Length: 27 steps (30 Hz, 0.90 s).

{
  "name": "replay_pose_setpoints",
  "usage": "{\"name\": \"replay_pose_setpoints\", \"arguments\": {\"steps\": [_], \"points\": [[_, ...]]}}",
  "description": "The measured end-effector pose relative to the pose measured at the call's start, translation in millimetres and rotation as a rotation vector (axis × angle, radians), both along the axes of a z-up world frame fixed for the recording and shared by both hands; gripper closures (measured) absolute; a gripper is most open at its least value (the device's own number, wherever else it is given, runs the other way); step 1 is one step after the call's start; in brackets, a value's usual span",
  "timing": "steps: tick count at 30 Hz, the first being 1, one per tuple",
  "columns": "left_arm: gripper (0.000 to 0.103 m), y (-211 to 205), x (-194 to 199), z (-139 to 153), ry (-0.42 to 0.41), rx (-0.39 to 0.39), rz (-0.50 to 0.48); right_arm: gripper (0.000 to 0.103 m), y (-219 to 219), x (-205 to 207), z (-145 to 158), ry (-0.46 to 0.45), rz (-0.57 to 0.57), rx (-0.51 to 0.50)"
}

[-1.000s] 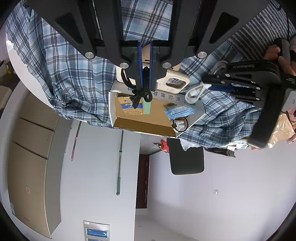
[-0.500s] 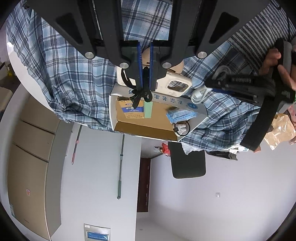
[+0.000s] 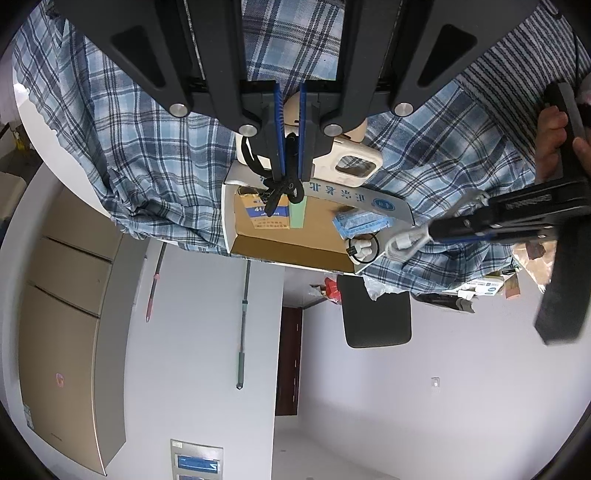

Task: Organize soft objects
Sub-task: 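Lift the white cable with the left tool while right holds the black cable, then carry both cables over the box and open both tools to drop them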

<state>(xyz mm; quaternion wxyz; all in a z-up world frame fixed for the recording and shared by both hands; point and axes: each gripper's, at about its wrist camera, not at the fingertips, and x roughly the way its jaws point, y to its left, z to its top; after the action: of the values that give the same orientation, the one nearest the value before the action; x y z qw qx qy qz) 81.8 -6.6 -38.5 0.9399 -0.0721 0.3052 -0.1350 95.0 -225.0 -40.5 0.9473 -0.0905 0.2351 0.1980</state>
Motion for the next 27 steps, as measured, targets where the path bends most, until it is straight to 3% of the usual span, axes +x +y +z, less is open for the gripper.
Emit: {"name": "replay_pose_setpoints", "arguments": {"steps": [3,8,15,21,25,27], "points": [[0.084,-6,-16,13,-0.112,0.04,-0.009,0.097,0,-1,0,-0.004,-0.001,0.0],[0.084,-8,-28,25,-0.205,0.049,-0.009,0.097,-1,-2,1,-0.012,-0.001,0.008],[0.084,-13,-36,29,-0.221,0.083,-0.001,0.097,-1,-6,6,-0.026,-0.023,0.006],[0.084,-20,-64,64,-0.288,0.083,0.019,0.097,4,-23,39,-0.089,-0.018,0.028],[0.084,-26,-77,94,-0.336,0.1,0.021,0.097,14,-25,70,-0.111,-0.054,-0.014],[0.084,-27,-78,107,-0.348,0.092,0.026,0.097,13,-25,88,-0.121,-0.038,0.027]]}}
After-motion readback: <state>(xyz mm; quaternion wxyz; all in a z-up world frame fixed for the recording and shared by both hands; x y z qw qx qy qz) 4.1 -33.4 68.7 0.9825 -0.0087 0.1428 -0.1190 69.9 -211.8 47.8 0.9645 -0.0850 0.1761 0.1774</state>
